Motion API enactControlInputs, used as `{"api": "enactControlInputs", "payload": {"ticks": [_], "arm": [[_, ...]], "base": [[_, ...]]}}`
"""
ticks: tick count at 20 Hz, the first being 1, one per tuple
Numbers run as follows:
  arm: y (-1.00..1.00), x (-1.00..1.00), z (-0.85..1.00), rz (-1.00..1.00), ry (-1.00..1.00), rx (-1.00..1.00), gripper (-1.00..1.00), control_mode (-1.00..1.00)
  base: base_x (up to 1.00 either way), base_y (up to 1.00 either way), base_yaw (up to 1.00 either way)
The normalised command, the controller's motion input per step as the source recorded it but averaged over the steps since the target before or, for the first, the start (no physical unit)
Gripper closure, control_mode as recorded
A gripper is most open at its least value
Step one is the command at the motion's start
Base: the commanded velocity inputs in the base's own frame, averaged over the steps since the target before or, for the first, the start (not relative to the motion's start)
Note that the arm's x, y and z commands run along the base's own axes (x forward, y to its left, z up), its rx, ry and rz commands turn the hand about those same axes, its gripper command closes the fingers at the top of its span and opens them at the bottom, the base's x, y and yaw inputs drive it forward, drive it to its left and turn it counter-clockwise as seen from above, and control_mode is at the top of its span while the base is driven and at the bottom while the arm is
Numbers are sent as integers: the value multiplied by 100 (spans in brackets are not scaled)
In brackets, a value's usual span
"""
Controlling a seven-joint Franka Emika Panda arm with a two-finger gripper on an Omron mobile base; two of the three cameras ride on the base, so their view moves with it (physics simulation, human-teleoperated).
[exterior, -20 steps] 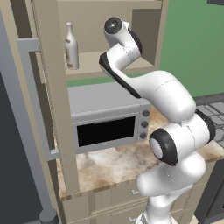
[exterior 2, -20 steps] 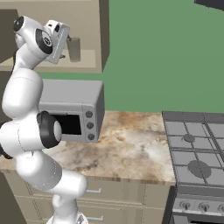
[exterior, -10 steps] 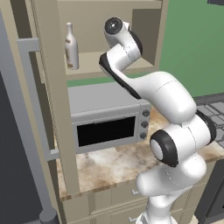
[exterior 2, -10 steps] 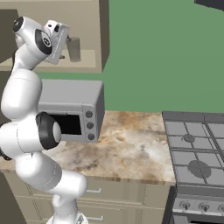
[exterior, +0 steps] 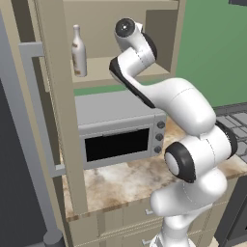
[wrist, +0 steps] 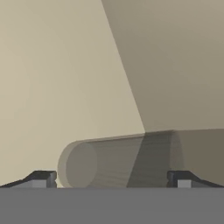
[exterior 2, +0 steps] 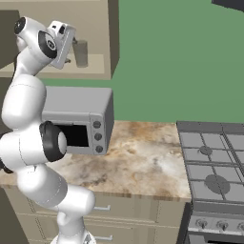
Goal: There is a bowl on the dining counter. Grab a lemon wedge from the fridge and place it in the bowl. Then get the liquor bottle and glass cup from the cabinet and place them next to the bowl.
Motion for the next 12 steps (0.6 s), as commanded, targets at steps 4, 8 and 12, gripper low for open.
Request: {"api": "enactControlInputs", "payload": {"ticks": [4, 8, 12], "arm": [[0, 0, 10, 0, -5, 0, -100, -100], [-3, 14, 14, 0, -2, 0, -100, -100], [-7, 25, 0, 0, 0, 0, -100, -100]], "base": [[0, 0, 0], [0, 0, 0], [0, 0, 0]]}}
